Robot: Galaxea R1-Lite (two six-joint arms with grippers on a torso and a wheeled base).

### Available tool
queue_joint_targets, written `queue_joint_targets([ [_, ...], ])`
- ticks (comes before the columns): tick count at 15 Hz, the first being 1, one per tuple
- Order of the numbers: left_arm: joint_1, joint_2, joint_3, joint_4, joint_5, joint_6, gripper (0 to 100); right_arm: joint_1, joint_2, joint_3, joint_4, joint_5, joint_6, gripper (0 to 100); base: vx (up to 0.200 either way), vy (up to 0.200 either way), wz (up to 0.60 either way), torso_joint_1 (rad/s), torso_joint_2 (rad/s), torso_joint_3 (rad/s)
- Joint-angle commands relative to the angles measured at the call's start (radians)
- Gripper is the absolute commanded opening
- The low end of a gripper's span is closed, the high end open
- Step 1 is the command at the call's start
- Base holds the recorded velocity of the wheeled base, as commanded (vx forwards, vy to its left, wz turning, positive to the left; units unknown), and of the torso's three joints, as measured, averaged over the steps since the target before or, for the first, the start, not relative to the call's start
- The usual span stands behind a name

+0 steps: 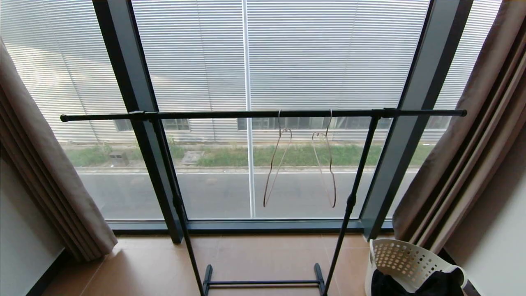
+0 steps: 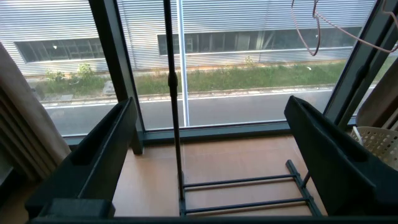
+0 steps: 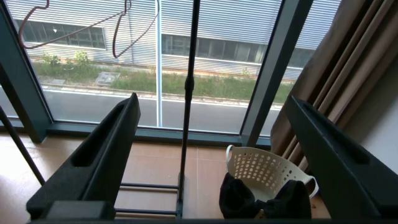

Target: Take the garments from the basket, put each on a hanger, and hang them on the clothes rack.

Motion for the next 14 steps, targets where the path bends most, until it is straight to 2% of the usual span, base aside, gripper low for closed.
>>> queue_joint_targets([
  [1,0.0,0.001,0.0,0.0,-0.001,0.001,100,0.0,0.001,-0.001,0.0,0.0,0.0,100,0.0,0.0,0.0,0.0,0.0,0.0],
  [6,0.0,0.001,0.0,0.0,0.001,-0.004,100,0.0,0.001,-0.001,0.0,0.013,0.002,100,0.0,0.0,0.0,0.0,0.0,0.0],
  [7,0.0,0.001,0.0,0.001,-0.004,0.01,100,0.0,0.001,-0.001,-0.003,0.029,0.003,100,0.0,0.0,0.0,0.0,0.0,0.0],
  [8,0.0,0.001,0.0,0.0,0.001,-0.007,100,0.0,0.001,-0.001,-0.003,0.046,0.0,100,0.0,0.0,0.0,0.0,0.0,0.0],
  [14,0.0,0.001,0.0,0.0,-0.002,-0.005,100,0.0,0.003,-0.002,0.002,0.047,-0.003,100,0.0,0.0,0.0,0.0,0.0,0.0],
])
